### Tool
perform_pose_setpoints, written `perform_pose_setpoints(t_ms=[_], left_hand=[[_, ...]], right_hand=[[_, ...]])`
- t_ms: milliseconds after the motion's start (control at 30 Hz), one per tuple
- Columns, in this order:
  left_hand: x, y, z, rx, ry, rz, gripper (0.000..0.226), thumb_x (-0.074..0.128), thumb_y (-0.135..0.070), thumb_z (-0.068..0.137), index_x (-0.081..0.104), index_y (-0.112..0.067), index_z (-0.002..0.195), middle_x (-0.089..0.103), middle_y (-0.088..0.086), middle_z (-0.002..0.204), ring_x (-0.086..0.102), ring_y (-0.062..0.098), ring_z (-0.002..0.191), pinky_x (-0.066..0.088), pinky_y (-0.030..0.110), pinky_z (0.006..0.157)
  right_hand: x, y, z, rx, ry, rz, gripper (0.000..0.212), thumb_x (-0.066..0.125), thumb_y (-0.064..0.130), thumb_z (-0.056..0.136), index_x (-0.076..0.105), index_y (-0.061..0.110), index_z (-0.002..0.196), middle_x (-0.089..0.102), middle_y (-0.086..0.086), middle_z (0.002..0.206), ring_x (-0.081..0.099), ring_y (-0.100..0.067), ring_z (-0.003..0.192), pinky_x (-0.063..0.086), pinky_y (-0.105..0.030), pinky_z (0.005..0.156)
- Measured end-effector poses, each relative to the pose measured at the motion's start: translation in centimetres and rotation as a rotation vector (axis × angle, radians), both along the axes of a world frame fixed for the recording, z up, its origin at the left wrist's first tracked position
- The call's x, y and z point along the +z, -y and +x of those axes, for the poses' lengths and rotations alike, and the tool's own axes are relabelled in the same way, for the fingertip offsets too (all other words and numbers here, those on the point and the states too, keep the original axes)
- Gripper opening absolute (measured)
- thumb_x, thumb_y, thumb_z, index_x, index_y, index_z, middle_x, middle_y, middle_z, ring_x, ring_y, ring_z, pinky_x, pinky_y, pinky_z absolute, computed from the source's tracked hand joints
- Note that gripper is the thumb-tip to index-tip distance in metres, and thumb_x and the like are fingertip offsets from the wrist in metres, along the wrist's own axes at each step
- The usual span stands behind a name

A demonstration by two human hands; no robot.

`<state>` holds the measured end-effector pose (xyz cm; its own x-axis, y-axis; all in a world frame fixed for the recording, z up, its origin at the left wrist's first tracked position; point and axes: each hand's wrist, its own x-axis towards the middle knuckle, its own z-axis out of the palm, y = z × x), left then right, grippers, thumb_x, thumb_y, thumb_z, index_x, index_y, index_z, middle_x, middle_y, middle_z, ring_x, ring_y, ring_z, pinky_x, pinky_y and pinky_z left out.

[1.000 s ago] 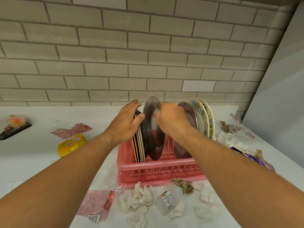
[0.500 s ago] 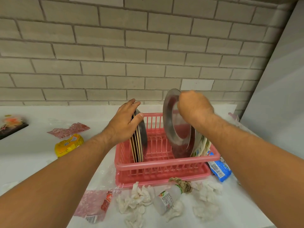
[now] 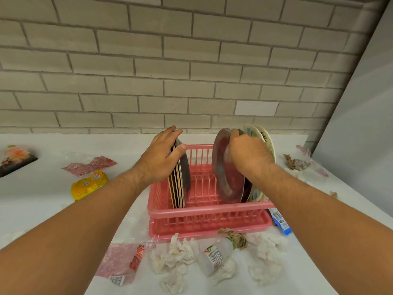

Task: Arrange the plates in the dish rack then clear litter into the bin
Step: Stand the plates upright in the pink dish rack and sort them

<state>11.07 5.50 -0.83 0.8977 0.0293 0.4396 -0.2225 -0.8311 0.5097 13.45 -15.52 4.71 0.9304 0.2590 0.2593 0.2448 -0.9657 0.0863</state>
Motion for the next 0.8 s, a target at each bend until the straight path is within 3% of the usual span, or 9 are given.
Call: perform_pose_setpoints(t_ms=[400,800], left_hand=[[-0.08,-0.12,0.01,0.002,-0.006,0.018,0.054,0.034,-0.043,0.100,0.024,-0.027,0.150,0.015,-0.005,0.160,0.009,0.011,0.146,0.011,0.031,0.115],[-0.15,-0.17,0.06,-0.006,-0.001,0.017,0.054,0.035,-0.042,0.100,0.024,-0.026,0.150,0.015,-0.005,0.160,0.009,0.011,0.146,0.011,0.030,0.115]], right_hand=[[0.01,0.33,0.28,-0.007,0.033,-0.082,0.041,0.051,-0.004,0.092,0.042,0.002,0.131,0.062,-0.014,0.113,0.065,-0.033,0.097,0.054,-0.042,0.074],[0.26,0.40,0.44,0.005,0.018,-0.119,0.043,0.055,0.000,0.093,0.041,0.002,0.133,0.059,-0.015,0.119,0.064,-0.033,0.101,0.054,-0.043,0.078]])
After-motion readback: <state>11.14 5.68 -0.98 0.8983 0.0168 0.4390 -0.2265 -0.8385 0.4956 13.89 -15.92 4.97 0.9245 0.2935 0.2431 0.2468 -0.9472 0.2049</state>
